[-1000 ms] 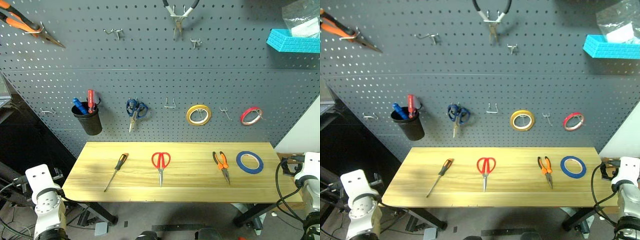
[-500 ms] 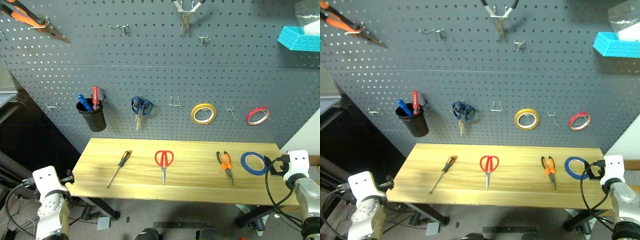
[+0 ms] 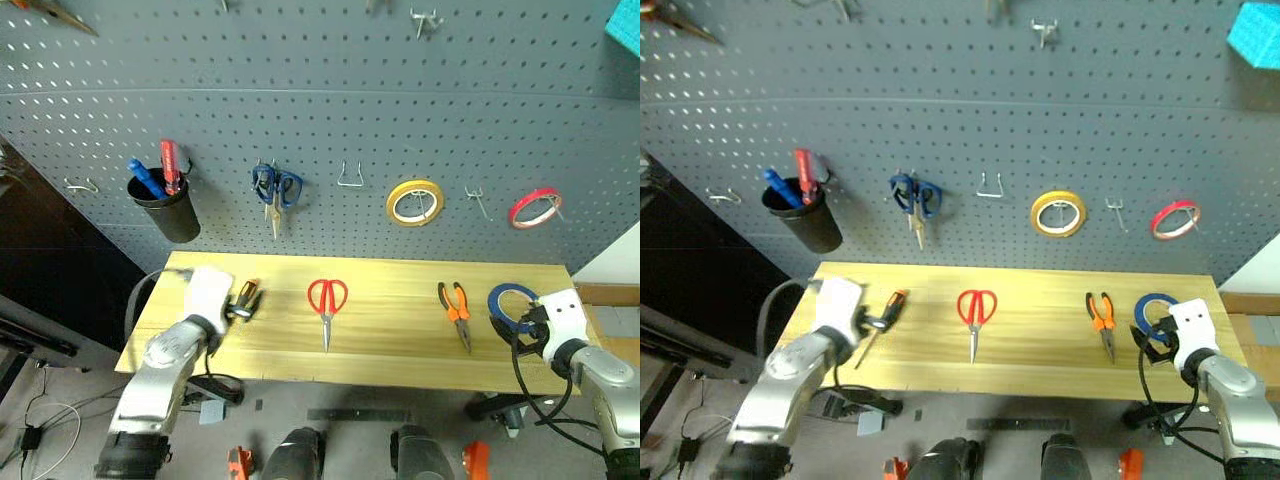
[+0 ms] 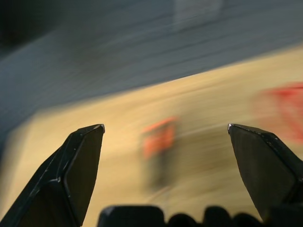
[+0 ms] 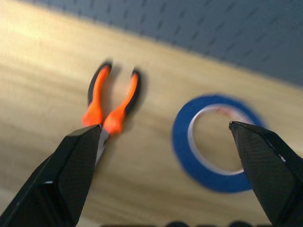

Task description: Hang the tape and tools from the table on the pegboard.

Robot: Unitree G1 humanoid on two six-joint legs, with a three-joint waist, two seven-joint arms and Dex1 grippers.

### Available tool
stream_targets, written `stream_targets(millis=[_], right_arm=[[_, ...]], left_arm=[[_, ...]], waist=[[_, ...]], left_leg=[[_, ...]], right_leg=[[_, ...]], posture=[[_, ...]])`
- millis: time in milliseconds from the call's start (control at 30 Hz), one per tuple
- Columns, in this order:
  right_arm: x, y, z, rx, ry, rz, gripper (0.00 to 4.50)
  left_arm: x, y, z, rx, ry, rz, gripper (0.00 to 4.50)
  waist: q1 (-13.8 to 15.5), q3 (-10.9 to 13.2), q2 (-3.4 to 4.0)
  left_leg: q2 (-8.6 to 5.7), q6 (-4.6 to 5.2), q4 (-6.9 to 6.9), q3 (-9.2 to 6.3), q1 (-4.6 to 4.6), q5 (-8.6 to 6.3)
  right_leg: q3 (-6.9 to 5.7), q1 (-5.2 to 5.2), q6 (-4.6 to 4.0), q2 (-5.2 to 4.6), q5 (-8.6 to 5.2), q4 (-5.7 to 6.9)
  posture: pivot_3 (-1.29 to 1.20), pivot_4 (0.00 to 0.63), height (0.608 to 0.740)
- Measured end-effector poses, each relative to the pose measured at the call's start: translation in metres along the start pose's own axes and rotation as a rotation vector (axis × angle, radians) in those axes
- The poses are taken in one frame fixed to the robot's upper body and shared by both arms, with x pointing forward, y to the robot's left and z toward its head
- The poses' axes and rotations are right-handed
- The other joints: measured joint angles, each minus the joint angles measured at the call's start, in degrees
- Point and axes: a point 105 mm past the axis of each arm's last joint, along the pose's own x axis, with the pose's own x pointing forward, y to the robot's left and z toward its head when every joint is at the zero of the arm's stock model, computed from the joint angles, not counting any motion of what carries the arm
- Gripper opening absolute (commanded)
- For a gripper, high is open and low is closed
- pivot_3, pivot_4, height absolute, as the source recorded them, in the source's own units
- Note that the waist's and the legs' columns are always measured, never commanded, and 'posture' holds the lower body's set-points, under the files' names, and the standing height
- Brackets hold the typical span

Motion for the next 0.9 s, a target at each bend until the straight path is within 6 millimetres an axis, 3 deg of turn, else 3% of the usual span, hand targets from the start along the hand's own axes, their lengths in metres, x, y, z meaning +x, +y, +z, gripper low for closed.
stream_targets(millis=[133, 233, 500, 667, 833, 900], right_arm=[[0.016, -0.006, 0.019, -0.043, 0.026, 0.012, 4.50], [0.029, -0.014, 0.031, -0.063, 0.041, -0.001, 4.50], [0.057, -0.020, 0.027, -0.081, 0.152, 0.053, 4.50], [0.068, -0.033, 0.030, -0.055, 0.211, 0.060, 4.50], [0.070, -0.039, 0.025, 0.001, 0.285, 0.092, 4.50], [0.070, -0.040, 0.025, 0.000, 0.313, 0.115, 4.11]], left_arm=[[0.015, -0.034, 0.029, 0.095, -0.051, -0.291, 4.49], [0.020, -0.048, 0.050, 0.125, -0.097, -0.443, 4.49], [0.029, -0.066, 0.088, 0.171, -0.159, -0.694, 4.49], [0.032, -0.073, 0.103, 0.239, -0.185, -0.764, 4.49], [0.034, -0.076, 0.100, 0.288, -0.172, -0.788, 4.49], [0.034, -0.078, 0.099, 0.299, -0.170, -0.798, 4.50]], waist=[[-1.7, 2.1, -0.01], [-2.7, 3.3, -0.22], [-3.0, 5.8, -0.44], [-3.0, 6.4, -0.52], [-3.0, 6.6, -0.59], [-3.0, 6.7, -0.70]], left_leg=[[0.12, 0.01, 0.03, 0.35, -0.38, 0.02], [0.23, -0.05, 0.10, 0.52, -0.51, 0.04], [0.20, -0.12, 0.75, 0.89, -1.45, 0.08], [0.24, -0.09, 0.87, 0.99, -1.67, 0.10], [0.23, -0.09, 0.87, 1.02, -1.68, 0.10], [0.23, -0.10, 0.88, 1.00, -1.68, 0.10]], right_leg=[[0.05, -0.47, -0.14, 0.06, 0.13, 0.08], [0.03, -0.56, -0.15, 0.13, 0.16, 0.09], [0.13, -1.31, 0.04, 0.07, 0.29, 0.21], [0.15, -1.52, 0.20, 0.09, 0.52, 0.14], [0.17, -1.53, 0.21, 0.08, 0.53, 0.14], [0.15, -1.54, 0.22, 0.09, 0.54, 0.15]], posture=[[-0.18, 0.305, 0.740], [-0.18, 0.320, 0.740], [-0.16, 0.347, 0.740], [-0.15, 0.347, 0.740], [-0.14, 0.341, 0.740], [-0.14, 0.335, 0.740]])
